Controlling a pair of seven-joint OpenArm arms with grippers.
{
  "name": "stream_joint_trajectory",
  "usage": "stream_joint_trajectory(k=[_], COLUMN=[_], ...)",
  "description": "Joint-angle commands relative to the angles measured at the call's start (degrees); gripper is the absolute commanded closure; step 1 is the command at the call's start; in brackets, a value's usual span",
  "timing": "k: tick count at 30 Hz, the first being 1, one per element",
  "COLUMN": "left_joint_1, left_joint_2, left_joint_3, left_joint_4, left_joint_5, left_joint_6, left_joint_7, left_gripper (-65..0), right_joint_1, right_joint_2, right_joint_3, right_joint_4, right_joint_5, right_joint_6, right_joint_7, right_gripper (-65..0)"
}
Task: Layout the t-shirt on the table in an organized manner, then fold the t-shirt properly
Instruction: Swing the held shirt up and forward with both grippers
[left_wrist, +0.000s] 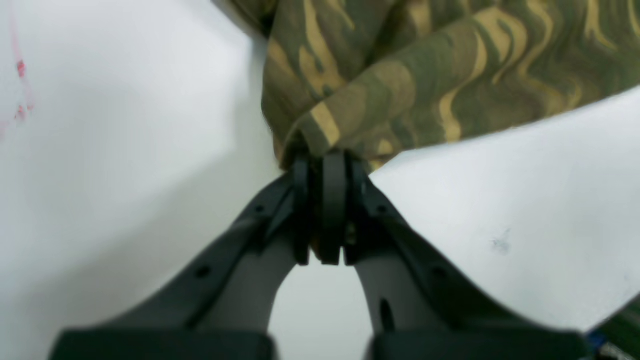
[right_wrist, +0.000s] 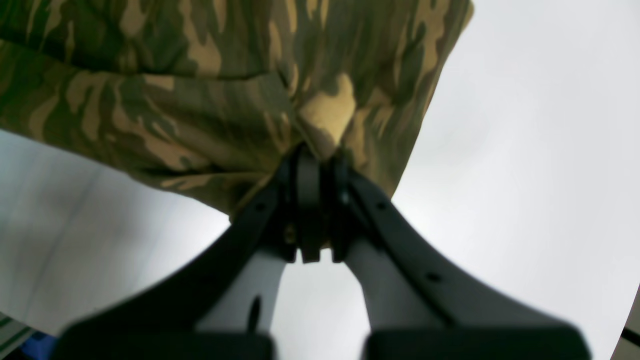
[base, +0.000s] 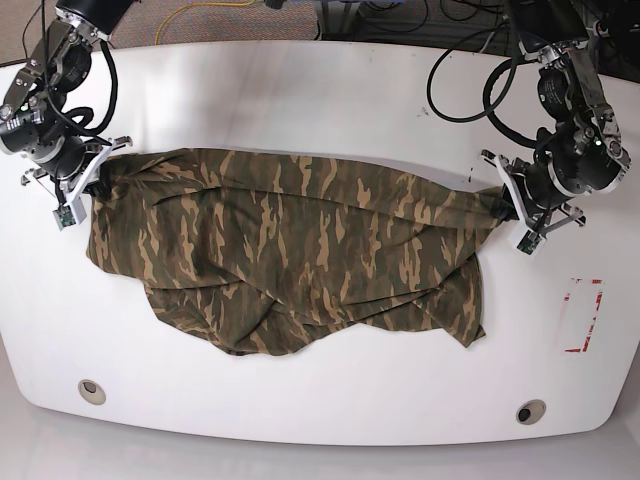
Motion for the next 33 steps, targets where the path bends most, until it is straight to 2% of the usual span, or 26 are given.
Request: stream_joint_trajectory(k=[1, 7, 21, 33], left_joint_1=[-4.3, -13.9, -40.8, -63.9], left_joint_2=[-0.6, -0.2, 1.0, 0.7], left_joint_3=[-0.1, 0.2, 2.1, 2.1], left_joint_4=[1.2, 1.2, 0.7, -8.3], left_joint_5=[-0.8, -0.7, -0.4, -0.4], left_joint_6=[0.0, 0.0, 0.0, 0.0], left_joint_7=[-2.4, -2.6, -2.6, -2.6], left_gripper=[0.0, 0.0, 0.0, 0.0], right_joint_1=[3.3, 9.3, 31.0, 65.8], right_joint_2=[2.4, 5.1, 12.8, 21.8], right_joint_3=[0.1, -0.4, -12.2, -29.5], right_joint_4=[1.1, 0.9, -1.8, -14.7], right_joint_5=[0.6, 0.6, 0.2, 0.2], right_joint_6=[-0.1, -0.1, -0.1, -0.1], right_joint_7=[1.3, 1.2, 1.4, 1.4], right_gripper=[0.0, 0.0, 0.0, 0.0])
